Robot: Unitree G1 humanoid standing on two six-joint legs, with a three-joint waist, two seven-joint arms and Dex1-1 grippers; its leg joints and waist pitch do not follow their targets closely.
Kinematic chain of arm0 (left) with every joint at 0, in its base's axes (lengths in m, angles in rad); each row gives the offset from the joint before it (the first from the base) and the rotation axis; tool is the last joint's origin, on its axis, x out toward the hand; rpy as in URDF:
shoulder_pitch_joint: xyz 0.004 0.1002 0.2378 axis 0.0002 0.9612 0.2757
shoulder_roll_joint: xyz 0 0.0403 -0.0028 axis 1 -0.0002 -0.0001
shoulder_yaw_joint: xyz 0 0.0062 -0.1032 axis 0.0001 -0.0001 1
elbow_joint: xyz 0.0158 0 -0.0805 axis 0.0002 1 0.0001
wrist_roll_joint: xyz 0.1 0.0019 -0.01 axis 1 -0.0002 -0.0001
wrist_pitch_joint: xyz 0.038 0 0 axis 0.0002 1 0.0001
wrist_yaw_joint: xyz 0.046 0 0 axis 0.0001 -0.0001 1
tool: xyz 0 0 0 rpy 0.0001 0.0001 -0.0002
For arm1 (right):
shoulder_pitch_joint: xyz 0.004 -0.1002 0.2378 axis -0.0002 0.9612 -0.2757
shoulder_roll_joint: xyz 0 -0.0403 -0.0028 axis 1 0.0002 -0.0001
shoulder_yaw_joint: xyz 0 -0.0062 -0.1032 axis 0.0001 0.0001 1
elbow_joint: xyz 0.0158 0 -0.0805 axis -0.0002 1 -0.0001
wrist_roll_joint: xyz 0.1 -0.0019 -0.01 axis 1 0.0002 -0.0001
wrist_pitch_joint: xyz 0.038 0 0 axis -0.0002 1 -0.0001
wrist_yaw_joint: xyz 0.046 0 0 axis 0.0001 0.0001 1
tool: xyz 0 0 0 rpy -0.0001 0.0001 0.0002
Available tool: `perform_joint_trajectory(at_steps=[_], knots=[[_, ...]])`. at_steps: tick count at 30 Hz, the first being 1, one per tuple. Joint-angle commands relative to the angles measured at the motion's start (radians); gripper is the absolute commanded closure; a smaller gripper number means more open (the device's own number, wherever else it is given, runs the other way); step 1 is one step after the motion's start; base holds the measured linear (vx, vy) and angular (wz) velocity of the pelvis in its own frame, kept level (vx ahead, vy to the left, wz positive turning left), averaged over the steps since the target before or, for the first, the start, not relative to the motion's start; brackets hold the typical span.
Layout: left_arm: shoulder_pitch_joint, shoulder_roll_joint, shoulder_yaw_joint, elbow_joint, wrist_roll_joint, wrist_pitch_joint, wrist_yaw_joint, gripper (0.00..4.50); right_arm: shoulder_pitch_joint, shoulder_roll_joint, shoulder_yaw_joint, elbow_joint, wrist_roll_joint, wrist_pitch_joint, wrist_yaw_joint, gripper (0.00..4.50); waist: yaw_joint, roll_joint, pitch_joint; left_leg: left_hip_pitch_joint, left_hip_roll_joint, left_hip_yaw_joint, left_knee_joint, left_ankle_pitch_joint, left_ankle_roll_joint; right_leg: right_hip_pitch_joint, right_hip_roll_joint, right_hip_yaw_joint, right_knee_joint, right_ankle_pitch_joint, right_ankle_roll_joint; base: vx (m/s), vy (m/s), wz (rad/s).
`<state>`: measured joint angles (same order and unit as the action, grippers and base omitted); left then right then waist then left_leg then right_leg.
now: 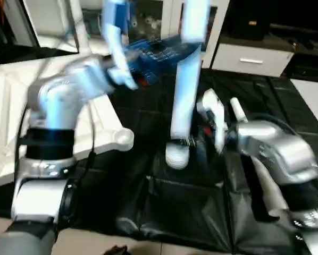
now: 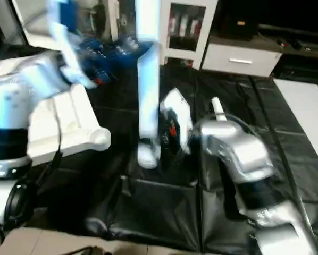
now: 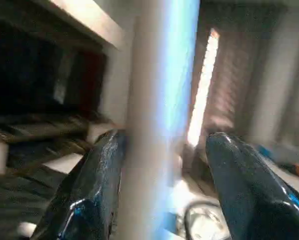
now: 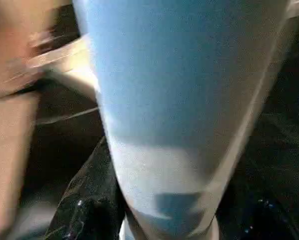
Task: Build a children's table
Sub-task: Pick table leg
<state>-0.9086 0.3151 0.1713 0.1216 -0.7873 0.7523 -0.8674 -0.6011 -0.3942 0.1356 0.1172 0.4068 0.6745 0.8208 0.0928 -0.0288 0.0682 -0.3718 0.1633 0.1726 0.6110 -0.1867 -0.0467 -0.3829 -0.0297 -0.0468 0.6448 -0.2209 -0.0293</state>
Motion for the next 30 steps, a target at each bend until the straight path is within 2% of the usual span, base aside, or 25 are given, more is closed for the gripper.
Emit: perform_joint_trajectory(at_steps=[1,2,3,4,5,6,7,8,9,10,11,12,14,15,18,20,24,25,27,30], knots=[[0.033,0.046,0.009,-0.013,0.085,-0.072,0.037,1.63,-0.004,0.003,-0.072,0.029,-0.034,-0.032,-0.100,2.61,0.003,0.004,-0.072,0.014,0.067,-0.024,-0.062,-0.082,-0.015,0.047,-0.113,0.061,-0.083,-0.104,-0.198,0.000,0.000,0.00],[0.059,0.073,-0.011,-0.011,0.146,-0.110,0.052,1.63,0.000,0.009,-0.089,0.031,-0.042,-0.045,-0.135,2.61,0.000,0.002,-0.072,0.013,0.067,-0.025,-0.064,-0.080,-0.016,0.048,-0.110,0.060,-0.081,-0.099,-0.187,0.000,0.000,0.00],[0.155,0.181,-0.164,-0.003,0.370,-0.258,0.041,1.63,0.020,0.018,-0.119,0.011,-0.059,-0.083,-0.197,2.62,-0.002,0.003,-0.071,0.014,0.071,-0.029,-0.070,-0.088,-0.013,0.047,-0.111,0.063,-0.084,-0.111,-0.135,0.000,0.000,0.00],[0.155,0.181,-0.164,-0.003,0.370,-0.258,0.041,1.63,0.020,0.018,-0.119,0.011,-0.059,-0.083,-0.197,2.62,-0.002,0.003,-0.071,0.014,0.071,-0.029,-0.070,-0.088,-0.013,0.047,-0.111,0.063,-0.084,-0.111,-0.135,0.000,0.000,0.00],[0.246,0.286,-0.343,0.055,0.552,-0.364,0.018,1.63,0.062,0.018,-0.125,-0.045,-0.068,-0.103,-0.203,2.62,-0.001,0.016,-0.074,0.016,0.069,-0.030,-0.069,-0.080,-0.021,0.046,-0.110,0.062,-0.082,-0.095,-0.115,0.000,0.000,0.00],[0.271,0.311,-0.389,0.082,0.588,-0.383,0.011,1.63,0.082,0.015,-0.119,-0.074,-0.080,-0.117,-0.200,2.62,-0.002,0.016,-0.073,0.020,0.071,-0.028,-0.073,-0.093,-0.021,0.041,-0.108,0.064,-0.080,-0.086,-0.097,0.000,0.000,0.00],[0.271,0.311,-0.389,0.082,0.588,-0.383,0.011,1.63,0.082,0.015,-0.119,-0.074,-0.080,-0.117,-0.200,2.62,-0.004,0.014,-0.075,0.019,0.069,-0.027,-0.073,-0.090,-0.024,0.044,-0.107,0.063,-0.075,-0.068,-0.101,0.000,0.000,0.00],[0.303,0.330,-0.423,0.102,0.607,-0.390,-0.008,1.63,0.106,0.012,-0.113,-0.108,-0.093,-0.128,-0.201,2.62,-0.004,0.015,-0.078,0.022,0.068,-0.026,-0.072,-0.082,-0.025,0.045,-0.107,0.062,-0.072,-0.047,-0.113,0.000,0.000,0.00],[0.308,0.330,-0.425,0.106,0.606,-0.390,-0.013,1.63,0.111,0.011,-0.114,-0.115,-0.090,-0.124,-0.199,2.62,-0.001,0.020,-0.080,0.020,0.071,-0.027,-0.072,-0.065,-0.026,0.043,-0.111,0.061,-0.068,-0.002,-0.140,0.000,0.000,0.00],[0.318,0.331,-0.429,0.114,0.605,-0.391,-0.022,1.63,0.121,0.010,-0.116,-0.131,-0.085,-0.116,-0.196,2.62,-0.001,0.018,-0.081,0.021,0.072,-0.027,-0.073,-0.065,-0.028,0.043,-0.111,0.060,-0.066,0.014,-0.156,0.000,0.000,0.00],[0.328,0.332,-0.434,0.150,0.613,-0.397,-0.026,1.63,0.140,0.007,-0.117,-0.164,-0.062,-0.090,-0.183,2.62,-0.001,0.012,-0.078,0.020,0.071,-0.026,-0.073,-0.079,-0.025,0.045,-0.111,0.059,-0.066,0.035,-0.190,0.000,0.000,0.00],[0.333,0.328,-0.432,0.221,0.645,-0.426,-0.010,1.63,0.165,0.003,-0.115,-0.213,-0.026,-0.056,-0.170,2.62,0.001,0.010,-0.075,0.019,0.070,-0.025,-0.074,-0.086,-0.018,0.046,-0.111,0.061,-0.070,0.029,-0.191,0.000,0.000,0.00],[0.332,0.329,-0.429,0.275,0.677,-0.464,0.003,1.63,0.180,0.002,-0.107,-0.243,-0.005,-0.039,-0.165,2.62,0.001,0.008,-0.071,0.017,0.068,-0.025,-0.075,-0.115,-0.009,0.049,-0.116,0.063,-0.076,-0.027,-0.181,0.000,0.000,0.00],[0.332,0.333,-0.434,0.299,0.694,-0.497,0.005,1.63,0.189,0.003,-0.104,-0.257,0.000,-0.034,-0.163,2.62,-0.001,0.009,-0.069,0.020,0.069,-0.027,-0.076,-0.142,-0.013,0.047,-0.119,0.064,-0.085,-0.101,-0.169,0.000,0.000,0.00],[0.313,0.337,-0.437,0.392,0.722,-0.539,0.030,1.63,0.209,0.008,-0.097,-0.288,0.004,-0.025,-0.165,2.62,-0.005,0.014,-0.067,0.022,0.071,-0.027,-0.078,-0.168,-0.028,0.042,-0.119,0.065,-0.089,-0.151,-0.158,0.000,0.000,0.00],[0.308,0.341,-0.441,0.421,0.729,-0.552,0.030,1.63,0.213,0.013,-0.097,-0.295,0.003,-0.021,-0.172,2.62,-0.004,0.020,-0.068,0.025,0.071,-0.030,-0.079,-0.179,-0.036,0.040,-0.120,0.065,-0.089,-0.156,-0.166,0.000,0.000,0.00],[0.289,0.347,-0.456,0.500,0.751,-0.582,0.017,1.63,0.222,0.015,-0.102,-0.321,0.007,0.000,-0.180,2.62,-0.005,0.016,-0.068,0.024,0.071,-0.030,-0.079,-0.188,-0.042,0.040,-0.120,0.067,-0.087,-0.153,-0.173,0.000,0.000,0.00],[0.277,0.341,-0.449,0.537,0.761,-0.593,0.013,1.63,0.225,0.013,-0.104,-0.329,0.013,0.009,-0.182,2.62,-0.004,0.012,-0.068,0.024,0.069,-0.029,-0.078,-0.182,-0.038,0.040,-0.119,0.067,-0.090,-0.153,-0.169,0.000,0.000,0.00],[0.271,0.337,-0.444,0.557,0.766,-0.599,0.012,1.63,0.226,0.011,-0.105,-0.333,0.016,0.013,-0.182,2.62,-0.003,0.015,-0.068,0.025,0.071,-0.030,-0.078,-0.182,-0.039,0.040,-0.122,0.067,-0.087,-0.156,-0.167,0.000,0.000,0.00],[0.247,0.333,-0.443,0.629,0.781,-0.624,-0.010,1.63,0.227,0.007,-0.103,-0.338,0.021,0.022,-0.180,2.62,-0.002,0.013,-0.068,0.026,0.071,-0.030,-0.078,-0.185,-0.039,0.039,-0.123,0.067,-0.089,-0.171,-0.168,0.000,0.000,0.00]])
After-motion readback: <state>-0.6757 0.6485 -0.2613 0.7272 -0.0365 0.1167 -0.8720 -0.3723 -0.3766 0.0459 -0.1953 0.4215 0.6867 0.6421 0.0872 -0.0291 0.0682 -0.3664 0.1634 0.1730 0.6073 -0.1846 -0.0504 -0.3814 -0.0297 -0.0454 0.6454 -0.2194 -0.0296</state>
